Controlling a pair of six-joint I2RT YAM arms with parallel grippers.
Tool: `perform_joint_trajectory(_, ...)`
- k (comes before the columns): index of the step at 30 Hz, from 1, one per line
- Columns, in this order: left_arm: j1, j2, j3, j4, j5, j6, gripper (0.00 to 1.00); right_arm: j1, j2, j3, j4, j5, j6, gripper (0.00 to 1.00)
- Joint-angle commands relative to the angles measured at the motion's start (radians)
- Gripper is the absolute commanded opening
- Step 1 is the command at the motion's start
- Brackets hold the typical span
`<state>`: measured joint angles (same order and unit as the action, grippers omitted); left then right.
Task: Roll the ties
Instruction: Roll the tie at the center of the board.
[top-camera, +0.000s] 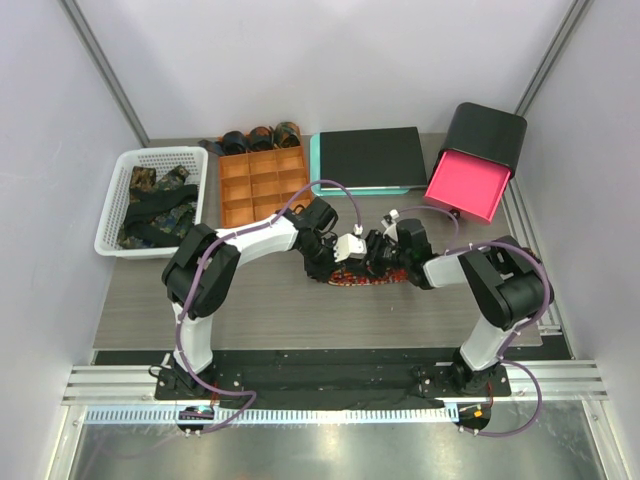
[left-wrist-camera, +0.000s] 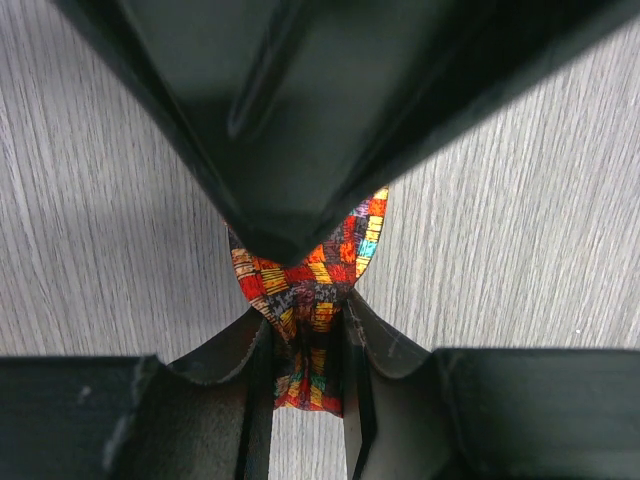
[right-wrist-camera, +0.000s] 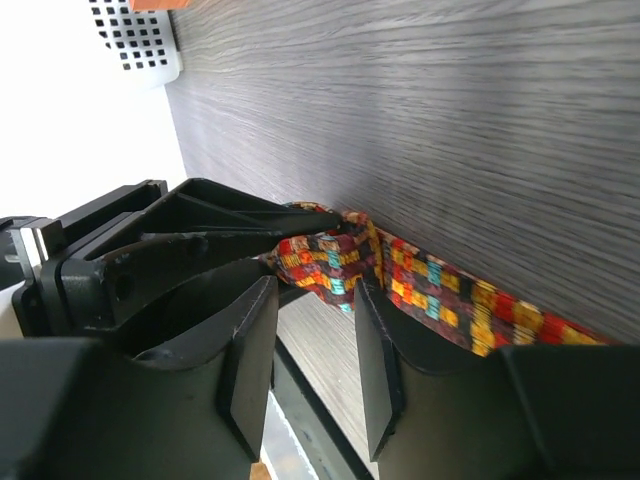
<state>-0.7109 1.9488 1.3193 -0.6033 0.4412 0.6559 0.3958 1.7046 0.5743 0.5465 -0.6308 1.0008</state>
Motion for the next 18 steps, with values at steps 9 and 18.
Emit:
perform_joint_trajectory(9,0.004,0.015,0.006,0.011,0.007,-0.012,0.16,0.038,0.052,0.039,0.067,-0.006,0.009,0.42)
perform_joint_trajectory(18,0.002,0.010,0.001,0.014,0.005,-0.016,0.16,0.061,0.076,0.067,0.046,-0.004,-0.019,0.32)
